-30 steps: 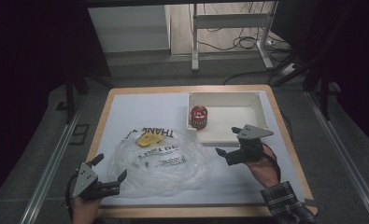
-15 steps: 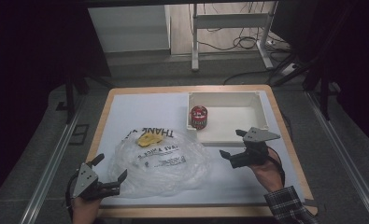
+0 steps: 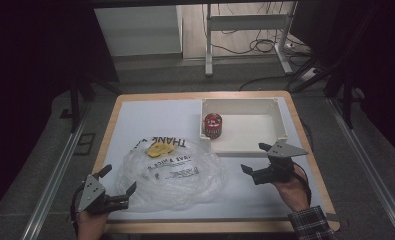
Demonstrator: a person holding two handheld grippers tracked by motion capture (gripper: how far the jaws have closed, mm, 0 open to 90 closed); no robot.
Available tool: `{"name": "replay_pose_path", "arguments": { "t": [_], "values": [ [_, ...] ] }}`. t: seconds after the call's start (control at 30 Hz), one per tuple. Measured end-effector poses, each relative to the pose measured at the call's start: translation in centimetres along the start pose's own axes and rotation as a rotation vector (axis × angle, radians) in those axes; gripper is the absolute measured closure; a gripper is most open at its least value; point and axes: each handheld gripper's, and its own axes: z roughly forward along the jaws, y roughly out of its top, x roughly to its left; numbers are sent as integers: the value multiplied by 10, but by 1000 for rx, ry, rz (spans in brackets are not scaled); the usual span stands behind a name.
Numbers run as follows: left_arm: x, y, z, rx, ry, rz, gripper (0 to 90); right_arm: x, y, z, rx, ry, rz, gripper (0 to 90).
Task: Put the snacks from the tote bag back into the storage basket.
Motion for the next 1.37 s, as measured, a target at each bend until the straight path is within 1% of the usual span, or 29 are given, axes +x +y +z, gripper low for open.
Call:
{"name": "replay_pose_path", "arguments": {
  "t": [0.07,0.27,0.4,0.73,0.97,1.0,1.17,1.37],
  "values": [
    [0,0,0,0,0,1,9,-1,-1,-3,-6,-6,-2,9],
    [0,0,0,-2,0,-2,9,0,-7,-13,-26,-21,14,9],
    [0,0,0,-4,-2,-6,8,0,-11,-19,-40,-30,12,5],
    [0,0,0,-5,-3,-7,6,-1,-20,-34,-50,-44,28,1],
    [0,0,0,-5,-1,-7,6,1,-26,-40,-44,-60,17,2],
    [0,0,0,-6,-2,-5,6,2,-27,-43,-50,-62,6,2],
    [0,0,-1,-5,-1,-6,6,5,-29,-51,-77,-68,-8,2],
    [-1,0,-1,-4,1,-4,6,6,-34,-57,-85,-79,-10,2]
  ]
}}
